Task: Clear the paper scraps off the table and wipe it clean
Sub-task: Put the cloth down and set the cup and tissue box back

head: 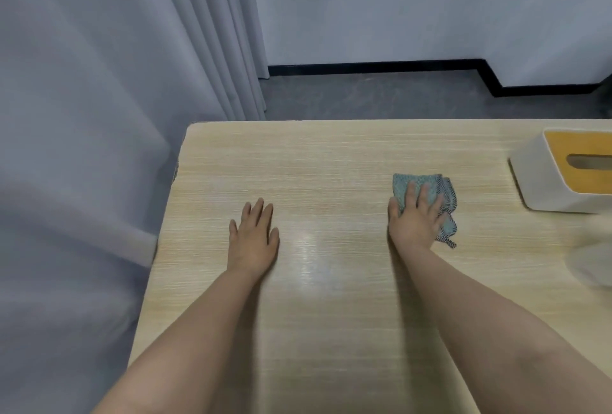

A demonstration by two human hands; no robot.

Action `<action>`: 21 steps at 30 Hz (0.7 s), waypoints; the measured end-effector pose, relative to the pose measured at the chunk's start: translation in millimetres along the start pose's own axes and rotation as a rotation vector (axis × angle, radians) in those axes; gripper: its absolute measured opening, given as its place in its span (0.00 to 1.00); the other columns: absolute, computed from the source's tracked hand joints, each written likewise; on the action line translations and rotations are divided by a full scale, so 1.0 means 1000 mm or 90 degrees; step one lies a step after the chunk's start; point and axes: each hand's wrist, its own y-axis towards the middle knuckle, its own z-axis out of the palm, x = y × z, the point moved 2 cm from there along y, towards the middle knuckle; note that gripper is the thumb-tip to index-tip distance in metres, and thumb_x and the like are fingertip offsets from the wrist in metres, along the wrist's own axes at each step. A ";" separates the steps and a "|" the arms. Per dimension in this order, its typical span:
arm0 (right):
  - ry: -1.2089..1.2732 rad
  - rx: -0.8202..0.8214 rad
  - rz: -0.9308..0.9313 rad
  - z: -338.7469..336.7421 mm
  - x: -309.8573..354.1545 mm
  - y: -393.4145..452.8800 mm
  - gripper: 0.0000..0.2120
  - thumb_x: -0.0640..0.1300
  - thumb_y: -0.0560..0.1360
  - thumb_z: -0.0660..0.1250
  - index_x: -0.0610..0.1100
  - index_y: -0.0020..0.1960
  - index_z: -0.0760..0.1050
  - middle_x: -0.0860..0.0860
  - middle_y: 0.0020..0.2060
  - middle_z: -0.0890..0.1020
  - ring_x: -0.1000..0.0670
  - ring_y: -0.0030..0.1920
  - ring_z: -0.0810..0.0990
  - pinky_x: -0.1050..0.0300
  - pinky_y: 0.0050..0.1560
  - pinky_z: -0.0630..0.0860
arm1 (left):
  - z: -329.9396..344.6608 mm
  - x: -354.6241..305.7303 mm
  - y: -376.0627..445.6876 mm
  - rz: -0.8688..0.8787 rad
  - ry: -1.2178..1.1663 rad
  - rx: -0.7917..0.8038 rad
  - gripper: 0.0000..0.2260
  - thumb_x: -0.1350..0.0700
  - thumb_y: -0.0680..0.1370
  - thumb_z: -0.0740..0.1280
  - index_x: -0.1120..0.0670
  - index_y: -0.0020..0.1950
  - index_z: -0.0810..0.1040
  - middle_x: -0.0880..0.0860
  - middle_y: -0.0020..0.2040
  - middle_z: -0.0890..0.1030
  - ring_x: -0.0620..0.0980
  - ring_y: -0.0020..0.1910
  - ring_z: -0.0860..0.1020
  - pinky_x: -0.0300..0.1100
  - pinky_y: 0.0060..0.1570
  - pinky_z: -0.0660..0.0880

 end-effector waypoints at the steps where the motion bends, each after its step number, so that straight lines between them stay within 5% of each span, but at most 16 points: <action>1: -0.004 -0.006 -0.014 0.004 0.007 -0.001 0.28 0.58 0.81 0.44 0.51 0.77 0.42 0.50 0.77 0.41 0.43 0.76 0.36 0.43 0.73 0.35 | 0.000 0.001 0.002 0.002 0.003 -0.004 0.23 0.51 0.82 0.52 0.51 0.77 0.53 0.49 0.78 0.48 0.50 0.77 0.44 0.54 0.73 0.46; 5: -0.046 -0.015 -0.088 0.013 0.035 0.001 0.27 0.57 0.81 0.44 0.52 0.77 0.43 0.50 0.77 0.43 0.43 0.76 0.37 0.45 0.74 0.35 | -0.001 0.004 0.010 -0.002 0.008 -0.013 0.24 0.50 0.82 0.52 0.51 0.77 0.53 0.48 0.78 0.49 0.49 0.77 0.44 0.55 0.73 0.45; 13: -0.109 0.062 -0.486 0.023 0.110 0.003 0.31 0.66 0.75 0.40 0.58 0.76 0.51 0.54 0.77 0.51 0.48 0.77 0.41 0.48 0.75 0.35 | -0.009 0.017 0.030 -0.058 0.018 -0.053 0.24 0.48 0.82 0.51 0.50 0.77 0.53 0.48 0.78 0.48 0.48 0.77 0.44 0.55 0.73 0.43; 17: -0.152 0.047 -0.478 0.022 0.110 0.029 0.30 0.67 0.76 0.38 0.60 0.76 0.43 0.55 0.77 0.44 0.50 0.76 0.37 0.47 0.74 0.34 | -0.012 0.040 0.039 -0.122 0.006 -0.072 0.25 0.47 0.82 0.50 0.50 0.78 0.50 0.47 0.78 0.46 0.46 0.77 0.42 0.54 0.73 0.41; 21: -0.098 0.000 -0.338 0.023 0.126 0.054 0.28 0.63 0.79 0.42 0.55 0.77 0.43 0.51 0.77 0.43 0.47 0.76 0.37 0.46 0.74 0.35 | -0.010 0.049 0.039 -0.149 -0.009 -0.095 0.25 0.47 0.82 0.48 0.50 0.78 0.48 0.46 0.78 0.44 0.44 0.76 0.41 0.50 0.74 0.39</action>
